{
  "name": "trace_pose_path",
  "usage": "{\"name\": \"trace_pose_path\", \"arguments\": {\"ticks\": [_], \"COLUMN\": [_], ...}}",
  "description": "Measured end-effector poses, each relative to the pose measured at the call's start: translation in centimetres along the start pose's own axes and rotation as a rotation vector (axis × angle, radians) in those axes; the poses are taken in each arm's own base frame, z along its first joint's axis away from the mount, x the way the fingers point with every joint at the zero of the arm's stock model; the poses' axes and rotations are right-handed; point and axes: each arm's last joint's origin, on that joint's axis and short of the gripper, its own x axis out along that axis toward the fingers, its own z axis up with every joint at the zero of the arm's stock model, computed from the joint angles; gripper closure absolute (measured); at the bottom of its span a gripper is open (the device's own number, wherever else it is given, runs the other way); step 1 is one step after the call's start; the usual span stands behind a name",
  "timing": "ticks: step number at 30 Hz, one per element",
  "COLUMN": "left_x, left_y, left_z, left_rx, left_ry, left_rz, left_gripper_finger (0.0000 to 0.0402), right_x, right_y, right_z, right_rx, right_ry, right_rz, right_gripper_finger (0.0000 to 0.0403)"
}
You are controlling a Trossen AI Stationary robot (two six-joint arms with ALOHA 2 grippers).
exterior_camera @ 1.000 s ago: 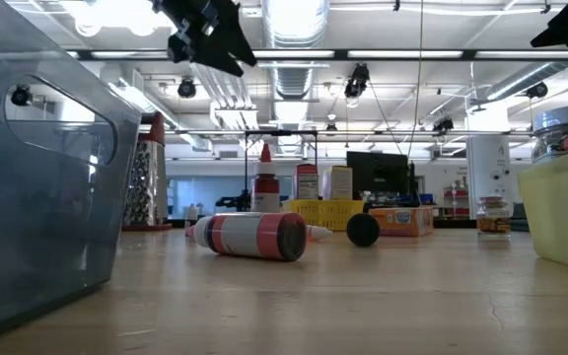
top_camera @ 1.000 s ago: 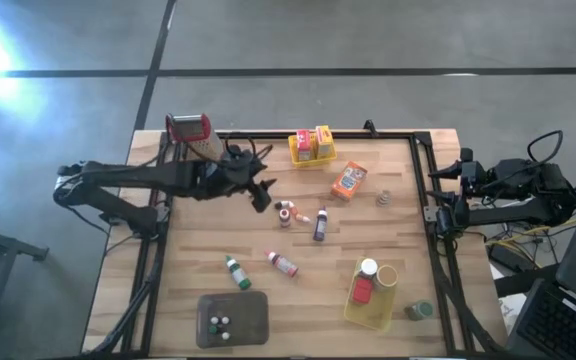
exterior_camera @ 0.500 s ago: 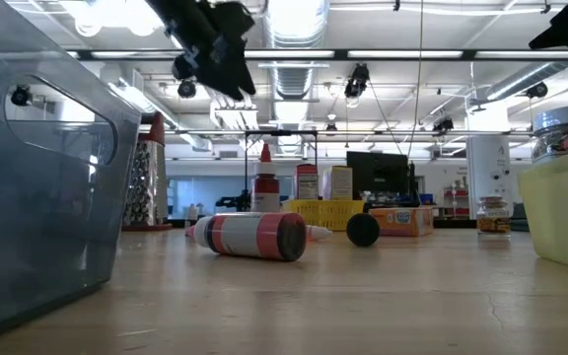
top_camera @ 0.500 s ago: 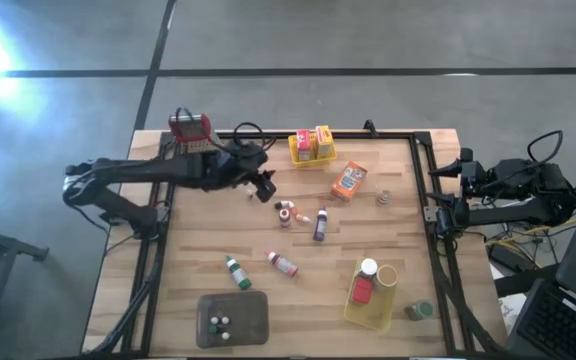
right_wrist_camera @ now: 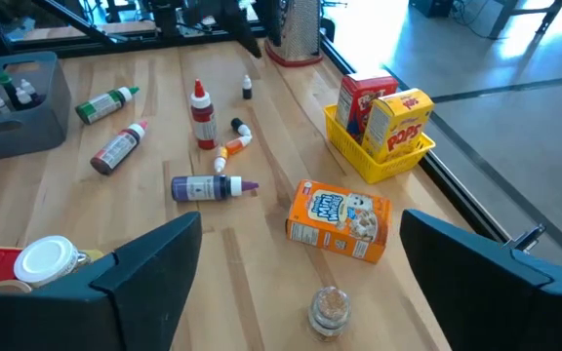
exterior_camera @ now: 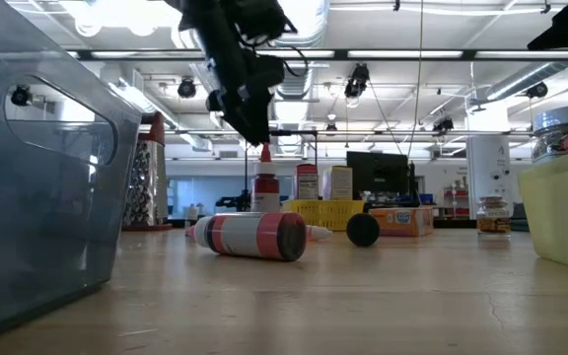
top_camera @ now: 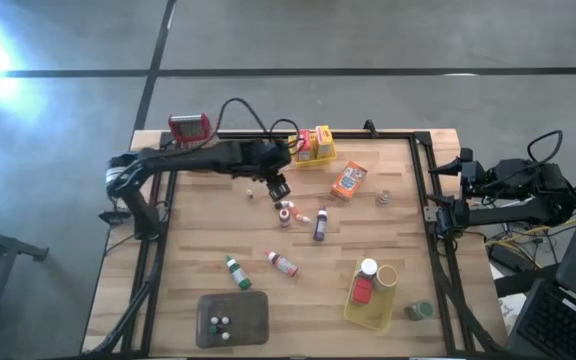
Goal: Pick & Place Kitchen Items
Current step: Put the black food coloring into the black bin
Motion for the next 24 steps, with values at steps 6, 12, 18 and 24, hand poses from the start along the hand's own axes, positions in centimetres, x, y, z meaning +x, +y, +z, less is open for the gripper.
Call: {"name": "trace_pose_path", "arguments": {"ticks": [6,12,18,24], "left_x": [2.9,4.6,5.3,5.3], "left_y": [-0.5,-1.2,-1.9,-2.9], "left_z": [1.0,1.4,0.6,0.0], "left_rx": [0.046,0.004,-0.063,-0.041], "left_ry": [0.083,0.125,0.169,0.194], "left_rz": [0.017,-0.044,-0.056,-0.074], "left_gripper_finger": [0.0209,0.0209,0.0209,0.0209], "right_x": [0.0,0.0,0.0,0.0], "right_y": [0.0,0.0,0.0,0.0], "right_z": [0.0,0.0,0.0,0.0], "right_rx": [0.000,0.000,0.000,0.000], "right_ry": [0.000,0.000,0.000,0.000], "right_rz": [0.000,0.000,0.000,0.000], "right_gripper_finger": [0.0042,0.0051,0.0071,0.0090]}}
